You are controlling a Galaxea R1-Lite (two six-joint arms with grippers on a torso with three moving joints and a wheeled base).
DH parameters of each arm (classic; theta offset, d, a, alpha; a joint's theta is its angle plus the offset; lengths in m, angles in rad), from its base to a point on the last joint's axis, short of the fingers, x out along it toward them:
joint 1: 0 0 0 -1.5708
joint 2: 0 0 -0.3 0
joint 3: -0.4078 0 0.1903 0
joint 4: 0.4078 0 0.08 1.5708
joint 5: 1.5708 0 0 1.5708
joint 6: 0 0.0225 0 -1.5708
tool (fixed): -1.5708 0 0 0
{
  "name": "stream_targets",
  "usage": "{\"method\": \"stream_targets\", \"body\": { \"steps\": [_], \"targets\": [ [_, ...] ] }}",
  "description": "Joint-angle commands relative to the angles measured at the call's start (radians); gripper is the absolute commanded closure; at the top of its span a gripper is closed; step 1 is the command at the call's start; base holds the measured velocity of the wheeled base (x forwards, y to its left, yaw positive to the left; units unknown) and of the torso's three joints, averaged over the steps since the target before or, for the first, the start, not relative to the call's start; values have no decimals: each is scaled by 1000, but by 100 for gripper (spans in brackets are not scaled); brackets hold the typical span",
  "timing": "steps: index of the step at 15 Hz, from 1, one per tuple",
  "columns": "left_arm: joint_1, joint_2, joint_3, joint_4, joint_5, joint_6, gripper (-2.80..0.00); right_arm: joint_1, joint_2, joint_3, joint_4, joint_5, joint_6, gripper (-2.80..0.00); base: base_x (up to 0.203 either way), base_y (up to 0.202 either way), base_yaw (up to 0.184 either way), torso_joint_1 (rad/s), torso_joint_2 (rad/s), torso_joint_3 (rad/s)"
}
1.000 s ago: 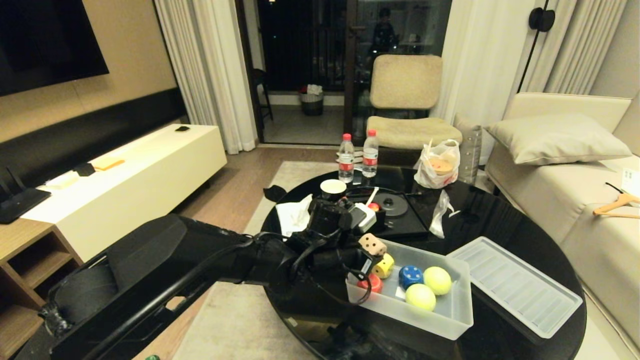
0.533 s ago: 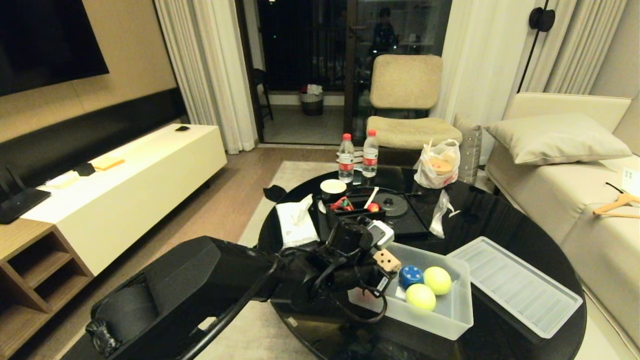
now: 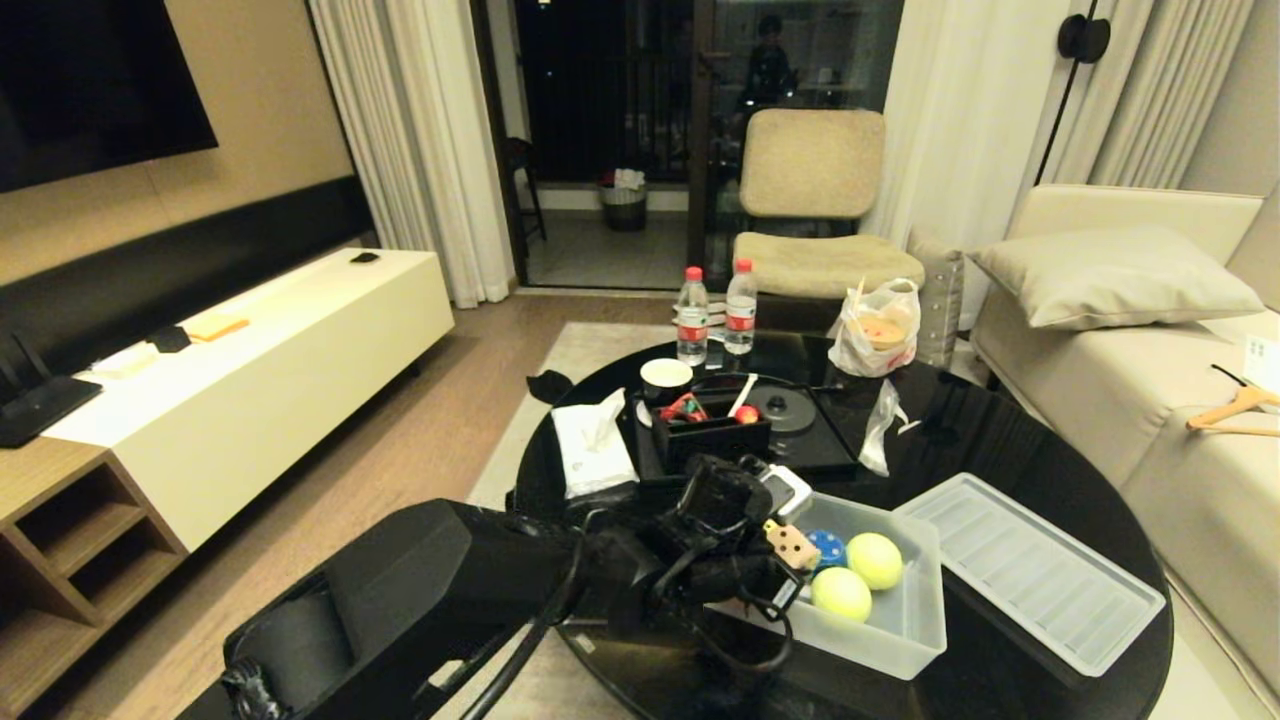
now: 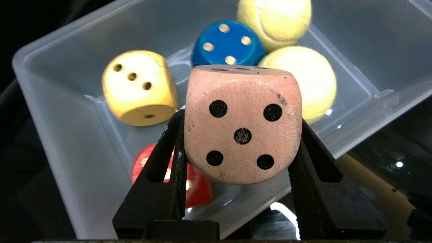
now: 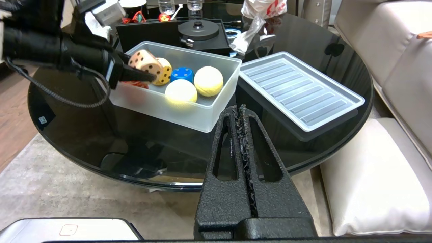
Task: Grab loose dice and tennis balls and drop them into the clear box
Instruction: Put the toys in the box
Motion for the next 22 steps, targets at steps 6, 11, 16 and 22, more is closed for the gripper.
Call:
{"method": "stream_targets", "body": {
  "steps": [6, 11, 16, 22],
  "targets": [
    [-14, 42, -10, -9, 10, 2, 0, 0, 1, 0, 0, -1, 0, 0, 0, 0, 0, 0, 0, 0],
    [-14, 40, -11, -9, 9, 4, 0, 0, 1, 0, 0, 0, 0, 0, 0, 0, 0, 0, 0, 0],
    [-17, 42, -11, -6, 9, 4, 0, 0, 1, 0, 0, 0, 0, 0, 0, 0, 0, 0, 0, 0],
    [-17, 45, -11, -6, 9, 5, 0, 0, 1, 0, 0, 0, 0, 0, 0, 0, 0, 0, 0, 0]
  ]
}}
